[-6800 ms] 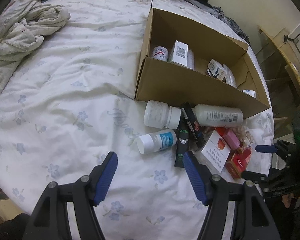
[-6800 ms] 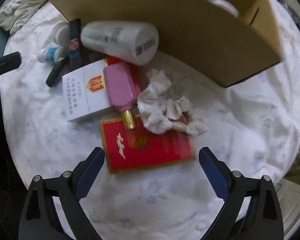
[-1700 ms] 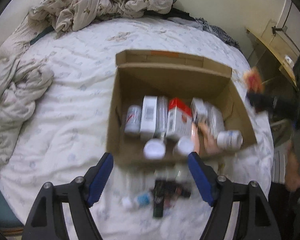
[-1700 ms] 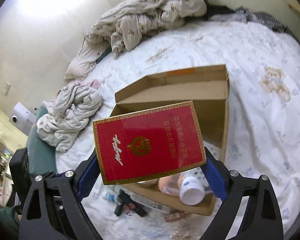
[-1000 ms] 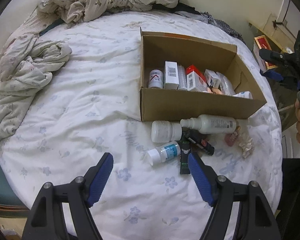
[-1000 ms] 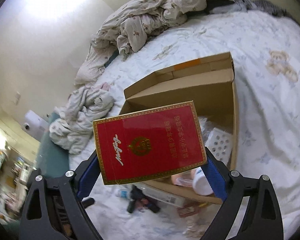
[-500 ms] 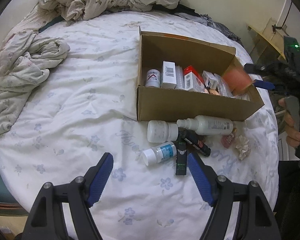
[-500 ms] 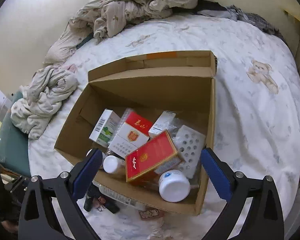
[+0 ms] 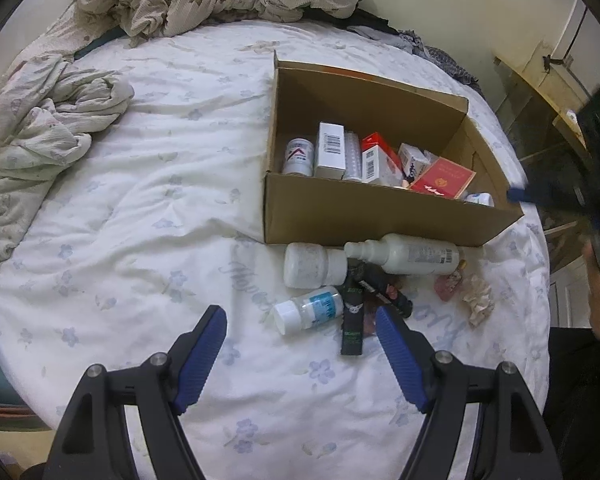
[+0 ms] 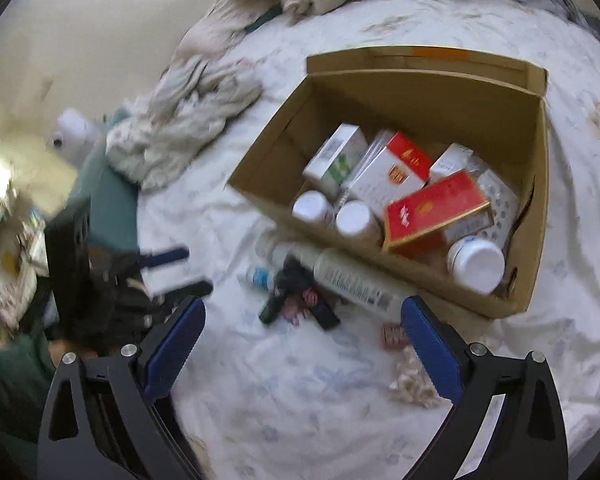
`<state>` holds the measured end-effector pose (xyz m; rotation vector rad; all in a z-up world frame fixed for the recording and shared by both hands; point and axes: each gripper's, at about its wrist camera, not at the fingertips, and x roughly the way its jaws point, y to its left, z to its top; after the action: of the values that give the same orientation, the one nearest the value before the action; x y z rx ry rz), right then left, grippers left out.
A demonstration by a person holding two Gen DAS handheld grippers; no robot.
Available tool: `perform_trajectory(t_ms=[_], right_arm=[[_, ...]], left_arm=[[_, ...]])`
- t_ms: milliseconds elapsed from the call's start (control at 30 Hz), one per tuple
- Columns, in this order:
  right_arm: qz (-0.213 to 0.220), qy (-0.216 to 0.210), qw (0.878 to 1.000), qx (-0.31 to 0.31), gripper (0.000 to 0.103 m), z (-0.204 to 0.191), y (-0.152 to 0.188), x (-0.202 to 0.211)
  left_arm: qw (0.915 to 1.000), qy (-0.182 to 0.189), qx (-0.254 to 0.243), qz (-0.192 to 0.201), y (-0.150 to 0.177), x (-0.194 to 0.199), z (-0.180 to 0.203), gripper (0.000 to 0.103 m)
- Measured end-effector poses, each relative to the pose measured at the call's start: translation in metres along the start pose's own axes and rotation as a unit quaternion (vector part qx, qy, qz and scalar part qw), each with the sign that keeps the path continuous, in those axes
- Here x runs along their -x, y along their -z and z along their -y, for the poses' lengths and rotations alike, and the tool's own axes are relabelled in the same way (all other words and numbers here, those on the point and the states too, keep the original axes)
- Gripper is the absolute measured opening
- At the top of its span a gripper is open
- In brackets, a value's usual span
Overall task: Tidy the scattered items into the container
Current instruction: 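Grasp the black tube with red logo using the right tool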
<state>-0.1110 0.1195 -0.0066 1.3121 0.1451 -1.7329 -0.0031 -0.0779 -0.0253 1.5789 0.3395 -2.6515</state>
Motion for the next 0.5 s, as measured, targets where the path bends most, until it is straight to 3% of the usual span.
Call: perform_trajectory(t_ms=[133, 200, 267, 400, 500], right_arm=[[-0.038, 0.027, 0.999, 0.019, 0.094, -0.004, 0.010, -0.021], [-0.062, 0.033, 0.997, 0.015, 0.081, 0.000, 0.013, -0.035], [-0.076, 0.041, 0.996, 0.027, 0.076, -0.003, 0.018, -0.051], [-0.104, 0.059, 0.990, 0.072, 0.064, -0.019, 0.024, -0.084], [-0.113, 0.069, 0.987, 0.090, 0.061, -0.026, 0.022, -0.105]], left_arm=[[0.9999, -0.005, 0.001, -0.011, 0.001, -0.007, 0.000, 0.078], [0.9996, -0.017, 0.010, -0.022, 0.002, -0.012, -0.005, 0.078], [0.9988, -0.029, 0.025, -0.030, 0.003, -0.015, -0.012, 0.078], [0.9953, -0.021, 0.085, -0.041, 0.002, -0.018, -0.035, 0.078], [0.9892, 0.010, 0.139, -0.046, 0.001, -0.017, -0.051, 0.077]])
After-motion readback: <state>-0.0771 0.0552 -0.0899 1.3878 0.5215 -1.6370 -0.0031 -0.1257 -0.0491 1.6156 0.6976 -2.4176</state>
